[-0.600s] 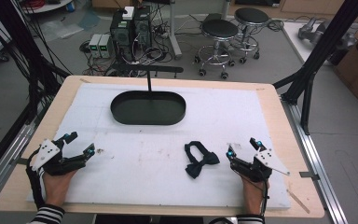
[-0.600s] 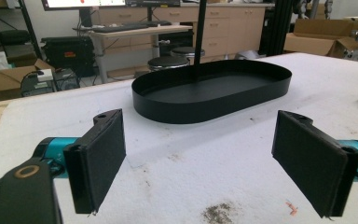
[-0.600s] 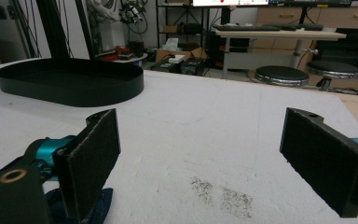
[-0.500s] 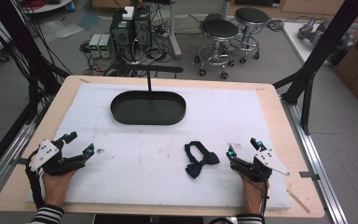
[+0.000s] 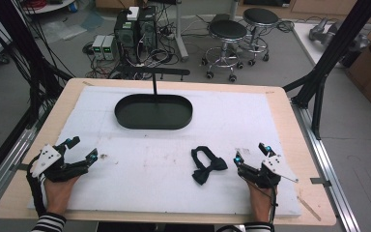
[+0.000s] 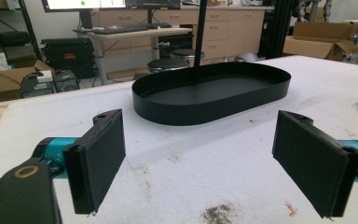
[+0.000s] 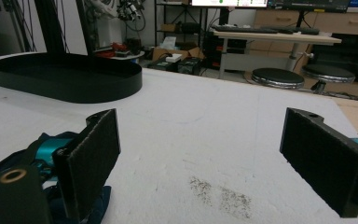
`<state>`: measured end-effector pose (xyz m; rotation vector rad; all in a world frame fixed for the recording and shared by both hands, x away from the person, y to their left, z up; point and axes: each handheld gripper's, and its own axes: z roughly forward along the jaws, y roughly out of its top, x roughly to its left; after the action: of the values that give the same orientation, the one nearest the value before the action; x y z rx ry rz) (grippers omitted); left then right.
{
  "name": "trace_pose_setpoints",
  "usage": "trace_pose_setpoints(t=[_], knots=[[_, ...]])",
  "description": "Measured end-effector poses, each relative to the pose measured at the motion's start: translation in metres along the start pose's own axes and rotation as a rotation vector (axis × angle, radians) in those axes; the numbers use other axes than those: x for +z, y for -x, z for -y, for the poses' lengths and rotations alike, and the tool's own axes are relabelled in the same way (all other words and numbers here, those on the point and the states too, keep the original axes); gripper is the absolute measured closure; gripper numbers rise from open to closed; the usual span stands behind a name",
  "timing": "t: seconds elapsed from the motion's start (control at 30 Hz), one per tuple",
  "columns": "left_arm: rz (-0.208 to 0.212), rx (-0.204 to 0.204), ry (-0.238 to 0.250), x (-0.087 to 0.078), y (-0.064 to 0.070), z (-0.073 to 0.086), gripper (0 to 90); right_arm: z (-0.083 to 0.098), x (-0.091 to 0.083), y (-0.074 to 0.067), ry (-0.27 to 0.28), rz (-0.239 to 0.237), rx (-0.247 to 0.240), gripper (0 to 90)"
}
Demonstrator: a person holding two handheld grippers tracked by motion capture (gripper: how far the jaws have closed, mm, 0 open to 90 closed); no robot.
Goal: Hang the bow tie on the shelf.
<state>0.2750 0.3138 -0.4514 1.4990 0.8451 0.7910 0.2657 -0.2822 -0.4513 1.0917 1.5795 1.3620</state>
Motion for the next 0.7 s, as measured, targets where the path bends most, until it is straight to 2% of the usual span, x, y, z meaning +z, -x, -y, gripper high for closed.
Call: trace_pose_setpoints(t=[0.3, 0.63, 0.7], knots=[[-0.001, 0.002, 0.001, 0.000, 0.000, 0.000, 17.5, -0.001, 0.002, 0.000, -0.010, 0.009, 0.000, 11.3], [-0.003, -0.006, -0.004, 0.001, 0.000, 0.000, 17.6, -0.006, 0.004, -0.001, -0.037, -0.036, -0.004, 11.3], [-0.003, -0.005, -0.004, 0.001, 0.000, 0.000, 17.6, -0.012, 0.006, -0.003, -0.066, -0.041, -0.019, 11.3]])
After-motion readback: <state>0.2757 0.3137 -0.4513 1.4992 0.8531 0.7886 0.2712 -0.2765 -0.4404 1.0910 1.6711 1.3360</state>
